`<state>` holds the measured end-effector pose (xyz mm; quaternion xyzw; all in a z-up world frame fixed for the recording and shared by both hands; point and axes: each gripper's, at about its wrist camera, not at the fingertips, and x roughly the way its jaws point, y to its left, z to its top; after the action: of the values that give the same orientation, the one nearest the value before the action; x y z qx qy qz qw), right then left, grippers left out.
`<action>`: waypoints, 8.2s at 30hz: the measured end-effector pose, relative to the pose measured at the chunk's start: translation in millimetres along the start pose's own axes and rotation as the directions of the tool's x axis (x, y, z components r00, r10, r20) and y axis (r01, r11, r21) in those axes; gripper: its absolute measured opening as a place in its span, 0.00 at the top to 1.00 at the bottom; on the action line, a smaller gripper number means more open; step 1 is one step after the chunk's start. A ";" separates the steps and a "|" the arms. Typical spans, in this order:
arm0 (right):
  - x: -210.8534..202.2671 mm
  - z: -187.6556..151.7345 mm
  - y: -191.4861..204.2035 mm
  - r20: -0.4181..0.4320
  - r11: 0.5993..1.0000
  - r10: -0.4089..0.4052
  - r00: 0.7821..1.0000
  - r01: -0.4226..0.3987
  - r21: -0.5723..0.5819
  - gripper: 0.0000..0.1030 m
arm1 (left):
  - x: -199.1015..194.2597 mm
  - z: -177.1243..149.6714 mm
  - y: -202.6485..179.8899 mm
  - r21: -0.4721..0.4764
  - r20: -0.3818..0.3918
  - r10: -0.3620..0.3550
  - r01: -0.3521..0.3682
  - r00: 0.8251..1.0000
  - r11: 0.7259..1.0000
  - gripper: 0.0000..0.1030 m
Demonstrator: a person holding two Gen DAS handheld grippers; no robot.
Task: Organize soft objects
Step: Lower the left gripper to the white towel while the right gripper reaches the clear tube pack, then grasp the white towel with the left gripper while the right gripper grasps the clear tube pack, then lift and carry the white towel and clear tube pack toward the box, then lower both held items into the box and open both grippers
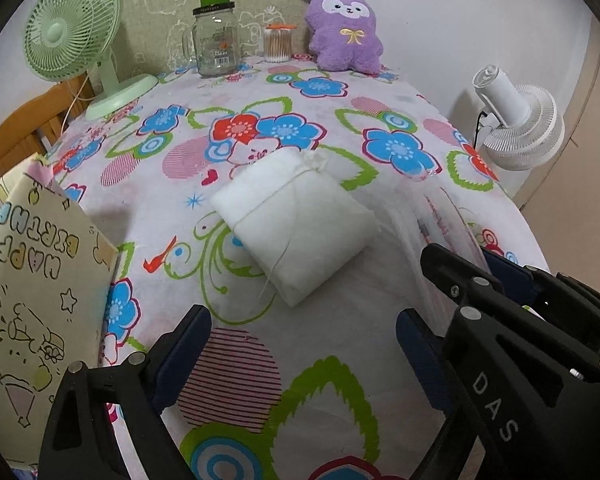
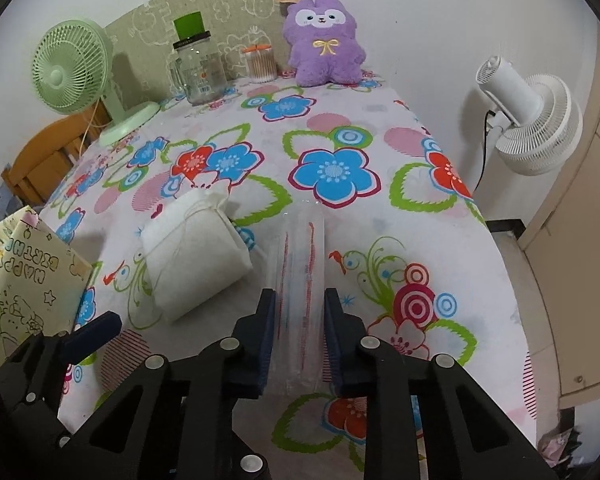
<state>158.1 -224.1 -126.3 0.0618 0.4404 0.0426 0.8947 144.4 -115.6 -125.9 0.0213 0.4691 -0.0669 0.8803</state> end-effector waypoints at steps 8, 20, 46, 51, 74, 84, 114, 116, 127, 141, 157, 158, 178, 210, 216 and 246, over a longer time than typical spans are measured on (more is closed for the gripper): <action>-14.3 9.2 -4.7 0.047 1.000 0.007 0.999 -0.007 0.005 0.76 | -11.2 10.7 -7.2 0.010 0.045 -0.001 0.000 0.999 1.000 0.08; -21.8 33.7 -10.7 0.105 1.000 0.027 0.994 -0.028 0.000 0.76 | -12.3 34.2 -13.1 0.004 0.054 -0.017 0.017 0.998 1.000 0.08; 28.0 55.8 -18.5 0.066 1.000 0.007 0.998 -0.009 0.029 0.76 | 40.5 54.6 -1.0 -0.136 -0.009 0.036 -0.037 0.999 0.990 0.08; 33.9 55.4 -19.0 0.052 0.999 0.003 0.999 -0.005 0.035 0.76 | 44.2 54.0 0.9 -0.151 -0.015 0.052 -0.053 0.999 0.987 0.07; 26.8 39.8 -5.1 0.025 0.999 0.037 0.999 -0.037 0.014 0.76 | 31.5 36.5 9.7 -0.127 -0.004 0.054 -0.054 0.999 0.990 0.32; 10.2 21.5 -5.1 0.023 0.998 0.045 0.999 -0.045 0.033 0.76 | 14.3 22.0 4.1 -0.075 0.026 0.053 -0.051 0.998 0.996 0.35; -83.3 -14.3 13.0 0.117 0.999 0.017 0.993 -0.021 0.035 0.76 | -75.0 -9.5 -4.7 0.041 0.141 0.041 -0.047 0.989 0.998 0.36; -91.0 -15.3 15.5 0.127 0.999 0.018 0.992 -0.022 0.033 0.76 | -82.5 -10.6 -4.2 0.045 0.148 0.036 -0.043 0.988 0.998 0.35; -133.8 -14.6 30.2 0.187 1.000 0.014 0.982 -0.014 -0.001 0.76 | -121.9 -10.3 1.3 0.063 0.205 0.021 -0.034 0.979 0.997 0.35; -163.6 -9.5 56.9 0.251 0.999 0.018 0.968 -0.006 -0.050 0.76 | -150.7 -8.7 21.4 0.057 0.252 0.008 -0.023 0.968 0.998 0.35; -146.2 0.7 109.6 0.230 0.992 0.067 0.971 -0.040 -0.119 0.76 | -149.2 -6.0 72.8 0.030 0.262 0.051 -0.061 0.964 0.998 0.35; -144.8 1.4 113.0 0.227 0.991 0.071 0.971 -0.044 -0.123 0.76 | -148.7 -5.9 76.1 0.027 0.261 0.053 -0.062 0.964 0.998 0.35; -103.5 7.6 181.7 0.148 0.968 0.146 0.978 -0.111 -0.224 0.76 | -131.5 -10.2 142.6 -0.044 0.225 0.119 -0.112 0.967 0.993 0.35; -51.7 -4.4 270.5 -0.024 0.903 0.262 0.965 -0.254 -0.346 0.76 | -106.6 -33.9 225.1 -0.113 0.155 0.182 -0.166 0.971 0.980 0.14; -47.6 -4.1 276.4 -0.033 0.897 0.272 0.962 -0.266 -0.352 0.76 | -107.1 -35.8 230.9 -0.133 0.148 0.180 -0.161 0.973 0.978 0.12; -90.7 0.8 218.8 0.066 0.935 0.236 0.970 -0.208 -0.286 0.29 | -129.4 -26.1 184.5 -0.103 0.185 0.092 -0.074 0.978 0.992 0.06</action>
<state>98.8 -19.7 -22.4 -0.0126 0.3751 0.2014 0.9047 77.1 82.3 -37.9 -0.0078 0.3847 -0.0092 0.9230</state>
